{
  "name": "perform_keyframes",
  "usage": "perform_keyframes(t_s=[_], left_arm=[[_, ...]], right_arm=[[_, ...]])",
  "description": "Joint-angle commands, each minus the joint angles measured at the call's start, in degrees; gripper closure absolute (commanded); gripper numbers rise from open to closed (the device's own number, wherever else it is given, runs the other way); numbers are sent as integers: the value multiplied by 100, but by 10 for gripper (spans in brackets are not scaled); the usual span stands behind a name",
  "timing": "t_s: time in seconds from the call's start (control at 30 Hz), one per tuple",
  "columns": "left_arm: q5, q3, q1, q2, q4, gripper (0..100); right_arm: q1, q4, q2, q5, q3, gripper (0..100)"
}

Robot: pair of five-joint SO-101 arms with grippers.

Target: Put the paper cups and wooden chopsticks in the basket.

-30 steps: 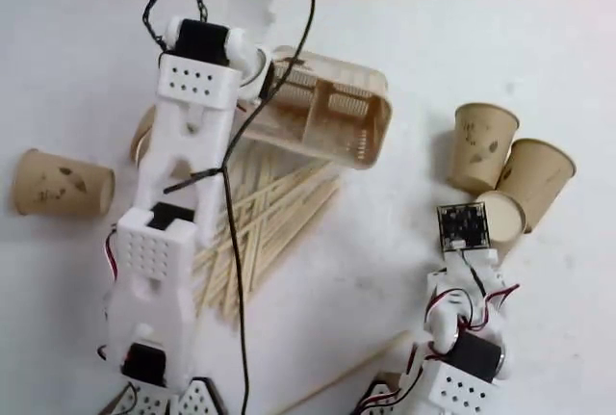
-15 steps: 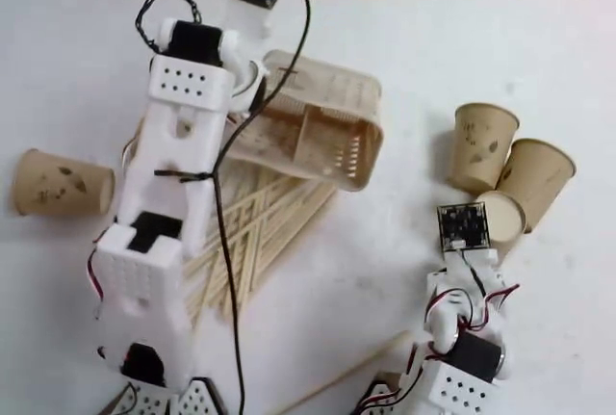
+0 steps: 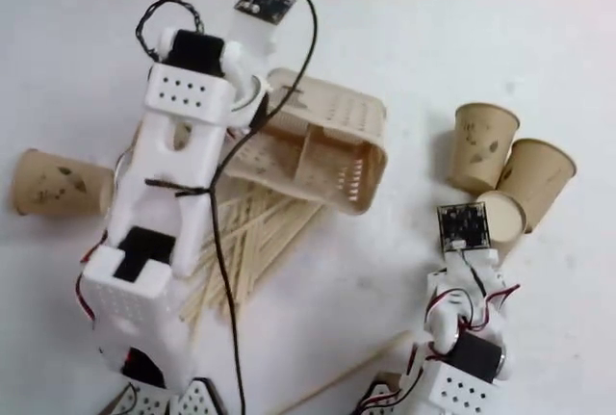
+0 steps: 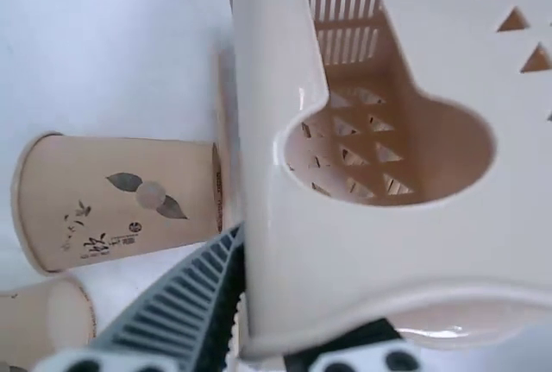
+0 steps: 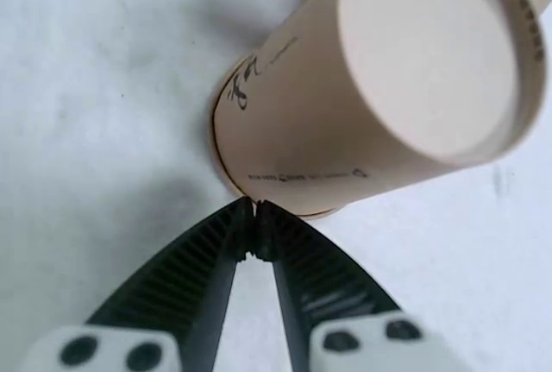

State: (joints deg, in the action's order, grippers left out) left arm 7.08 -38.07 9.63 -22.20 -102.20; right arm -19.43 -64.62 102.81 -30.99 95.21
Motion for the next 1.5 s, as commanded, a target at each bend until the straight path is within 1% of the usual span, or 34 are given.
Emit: perform_keyframes(t_s=[0.0, 0.17, 0.23, 0.33, 0.47, 0.63, 0.77, 1.07, 1.27, 1.47], left_arm=[[-97, -774, -4, -479, -18, 980], [-290, -1776, 40, -980, -18, 967], [-431, -2127, 40, -1068, -18, 932], [-492, -2215, -4, -1130, -26, 880], [-492, -2312, -4, -1112, 26, 880], [-492, -2857, 136, -1165, 202, 880], [-466, -3138, 286, -1156, 545, 880], [-466, -2356, 382, -1165, 1846, 880], [-466, -2101, 347, -1165, 2110, 880], [-475, -2154, -57, -1156, 2585, 880]], right_arm=[[-31, 13, 48, -35, -26, 981], [-4, 13, 48, -35, -26, 981], [-4, 13, 48, -35, -26, 981], [-4, 13, 48, -35, -26, 981], [4, 22, 48, -35, -26, 981], [4, 22, 48, -35, -26, 981], [4, 31, 48, -35, -26, 981], [-4, 22, 48, -35, -26, 981], [-4, 13, 48, -35, -26, 981], [-13, 13, 48, -35, -26, 981]])
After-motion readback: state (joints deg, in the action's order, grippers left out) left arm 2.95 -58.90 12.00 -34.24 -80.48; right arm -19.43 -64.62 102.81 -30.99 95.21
